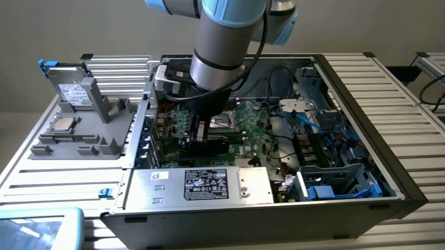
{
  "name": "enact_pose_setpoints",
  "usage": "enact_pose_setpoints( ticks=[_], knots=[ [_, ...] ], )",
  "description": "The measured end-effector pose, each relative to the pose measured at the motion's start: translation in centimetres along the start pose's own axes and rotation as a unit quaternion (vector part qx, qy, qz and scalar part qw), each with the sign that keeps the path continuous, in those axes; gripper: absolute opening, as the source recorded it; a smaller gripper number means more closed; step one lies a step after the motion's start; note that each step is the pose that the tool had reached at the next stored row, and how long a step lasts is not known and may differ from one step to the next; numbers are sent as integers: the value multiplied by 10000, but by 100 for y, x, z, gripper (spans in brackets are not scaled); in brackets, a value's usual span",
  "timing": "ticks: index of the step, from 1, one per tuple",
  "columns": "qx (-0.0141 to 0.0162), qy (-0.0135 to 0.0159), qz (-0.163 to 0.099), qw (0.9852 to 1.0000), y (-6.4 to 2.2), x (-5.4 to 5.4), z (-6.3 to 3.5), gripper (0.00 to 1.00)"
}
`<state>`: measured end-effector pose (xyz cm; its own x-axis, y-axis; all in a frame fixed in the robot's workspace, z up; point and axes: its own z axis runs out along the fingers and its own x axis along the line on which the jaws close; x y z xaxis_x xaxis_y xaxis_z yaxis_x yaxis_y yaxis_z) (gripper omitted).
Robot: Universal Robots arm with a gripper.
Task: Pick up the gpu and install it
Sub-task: 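Insert the gpu into the slot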
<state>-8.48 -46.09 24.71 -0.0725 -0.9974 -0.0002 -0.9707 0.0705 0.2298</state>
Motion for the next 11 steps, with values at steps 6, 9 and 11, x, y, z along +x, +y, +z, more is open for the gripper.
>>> enact_pose_setpoints(
  ticks=[6,9,11],
  knots=[
    [-45,10,4,10000,8,3,-28,28],
    [-56,10,4,10000,0,15,-3,28],
    [-69,11,5,10000,-1,16,6,28]
  ],
)
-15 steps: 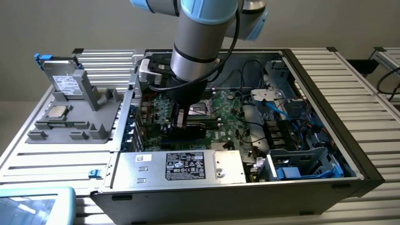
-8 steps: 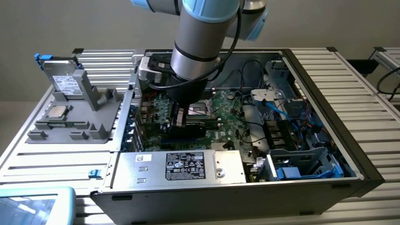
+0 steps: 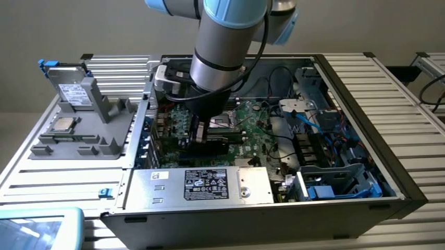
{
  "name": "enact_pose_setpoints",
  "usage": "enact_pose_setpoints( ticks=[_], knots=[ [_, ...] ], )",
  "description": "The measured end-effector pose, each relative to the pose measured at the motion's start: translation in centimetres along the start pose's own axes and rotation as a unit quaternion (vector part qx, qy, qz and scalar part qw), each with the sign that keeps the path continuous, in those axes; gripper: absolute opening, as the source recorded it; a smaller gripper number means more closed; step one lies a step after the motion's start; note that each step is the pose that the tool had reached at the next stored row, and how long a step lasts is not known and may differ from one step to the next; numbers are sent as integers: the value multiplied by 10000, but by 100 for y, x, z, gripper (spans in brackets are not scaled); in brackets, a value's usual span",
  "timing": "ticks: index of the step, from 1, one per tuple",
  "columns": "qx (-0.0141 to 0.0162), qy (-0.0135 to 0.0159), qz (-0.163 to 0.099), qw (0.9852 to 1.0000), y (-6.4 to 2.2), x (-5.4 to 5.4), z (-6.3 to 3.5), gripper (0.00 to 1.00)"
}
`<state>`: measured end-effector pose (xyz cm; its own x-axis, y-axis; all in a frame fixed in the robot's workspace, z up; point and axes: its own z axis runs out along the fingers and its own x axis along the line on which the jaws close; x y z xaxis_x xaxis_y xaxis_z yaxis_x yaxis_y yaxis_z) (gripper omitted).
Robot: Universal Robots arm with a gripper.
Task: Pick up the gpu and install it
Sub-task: 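Insert the gpu into the slot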
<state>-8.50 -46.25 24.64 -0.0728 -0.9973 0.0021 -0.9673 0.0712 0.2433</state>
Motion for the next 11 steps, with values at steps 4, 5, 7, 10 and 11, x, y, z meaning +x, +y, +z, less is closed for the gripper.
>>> enact_pose_setpoints(
  ticks=[4,5,7,10,11],
  knots=[
    [-10,-1,-1,10000,-1,0,2,28],
    [-10,0,-1,10000,-1,0,2,28],
    [-10,0,0,10000,-1,0,2,28],
    [-10,-1,0,10000,-1,0,2,28],
    [-10,-1,0,10000,-1,0,2,28]
  ],
)
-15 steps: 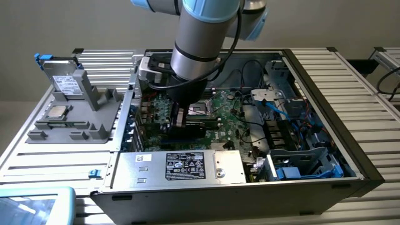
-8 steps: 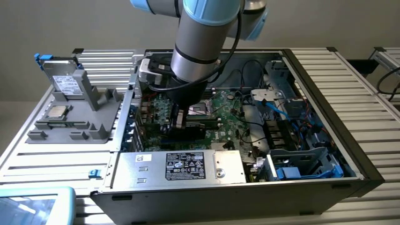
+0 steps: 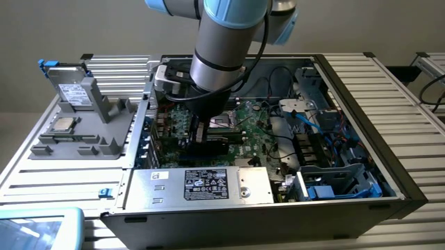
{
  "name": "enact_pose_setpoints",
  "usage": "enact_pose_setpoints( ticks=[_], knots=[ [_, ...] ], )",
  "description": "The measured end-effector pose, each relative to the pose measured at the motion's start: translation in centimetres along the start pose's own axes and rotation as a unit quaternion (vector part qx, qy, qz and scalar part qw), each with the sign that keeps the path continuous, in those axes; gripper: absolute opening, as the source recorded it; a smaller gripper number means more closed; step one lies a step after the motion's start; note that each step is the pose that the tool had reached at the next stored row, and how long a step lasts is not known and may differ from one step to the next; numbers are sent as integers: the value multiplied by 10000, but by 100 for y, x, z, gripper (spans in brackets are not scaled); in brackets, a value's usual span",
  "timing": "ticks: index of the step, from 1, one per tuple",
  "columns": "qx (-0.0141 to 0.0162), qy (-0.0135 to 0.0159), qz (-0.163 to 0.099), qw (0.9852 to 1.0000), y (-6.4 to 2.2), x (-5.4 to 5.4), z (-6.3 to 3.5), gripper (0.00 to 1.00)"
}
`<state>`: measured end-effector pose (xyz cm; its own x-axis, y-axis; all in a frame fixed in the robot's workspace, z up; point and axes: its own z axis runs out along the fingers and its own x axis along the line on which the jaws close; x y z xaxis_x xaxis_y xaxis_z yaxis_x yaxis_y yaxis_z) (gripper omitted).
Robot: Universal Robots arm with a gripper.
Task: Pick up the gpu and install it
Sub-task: 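Insert the gpu into the slot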
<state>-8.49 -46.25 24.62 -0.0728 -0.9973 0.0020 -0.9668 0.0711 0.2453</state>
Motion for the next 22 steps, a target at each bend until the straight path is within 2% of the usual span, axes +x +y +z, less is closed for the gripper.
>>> enact_pose_setpoints(
  ticks=[19,22],
  knots=[
    [1,0,-1,10000,3,0,-2,28],
    [1,0,0,10000,17,-2,-54,28]
  ],
)
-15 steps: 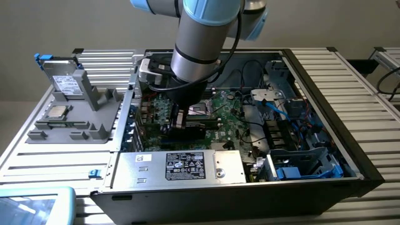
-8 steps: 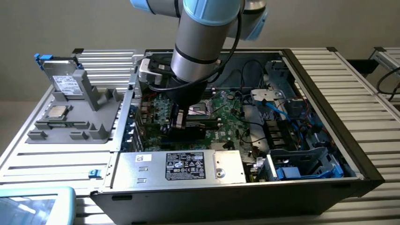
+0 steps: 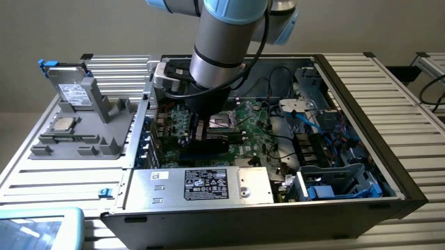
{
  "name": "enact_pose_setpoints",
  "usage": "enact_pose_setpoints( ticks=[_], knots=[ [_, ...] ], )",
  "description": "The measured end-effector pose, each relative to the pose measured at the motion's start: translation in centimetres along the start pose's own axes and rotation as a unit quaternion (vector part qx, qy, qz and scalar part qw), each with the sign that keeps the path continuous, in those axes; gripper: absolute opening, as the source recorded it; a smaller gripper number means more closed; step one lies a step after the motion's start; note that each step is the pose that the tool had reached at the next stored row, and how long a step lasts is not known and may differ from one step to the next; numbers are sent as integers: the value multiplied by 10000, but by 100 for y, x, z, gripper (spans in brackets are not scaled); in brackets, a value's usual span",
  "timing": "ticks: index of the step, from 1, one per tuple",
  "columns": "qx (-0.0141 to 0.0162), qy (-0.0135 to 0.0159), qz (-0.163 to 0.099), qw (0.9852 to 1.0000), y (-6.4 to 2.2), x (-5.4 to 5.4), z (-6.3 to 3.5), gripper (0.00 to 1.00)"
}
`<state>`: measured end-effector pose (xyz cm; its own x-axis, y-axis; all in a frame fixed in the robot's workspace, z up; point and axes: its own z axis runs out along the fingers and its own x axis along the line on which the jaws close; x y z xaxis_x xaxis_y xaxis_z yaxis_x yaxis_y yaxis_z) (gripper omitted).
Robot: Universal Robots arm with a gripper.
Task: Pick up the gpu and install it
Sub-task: 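Insert the gpu into the slot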
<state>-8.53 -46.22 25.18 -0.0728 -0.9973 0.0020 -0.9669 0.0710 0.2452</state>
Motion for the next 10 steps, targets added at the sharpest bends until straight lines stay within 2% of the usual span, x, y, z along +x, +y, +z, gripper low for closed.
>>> enact_pose_setpoints(
  ticks=[7,10],
  knots=[
    [-1,0,0,10000,3,-1,-29,28],
    [-1,2,-1,10000,-38,-12,-47,28]
  ],
)
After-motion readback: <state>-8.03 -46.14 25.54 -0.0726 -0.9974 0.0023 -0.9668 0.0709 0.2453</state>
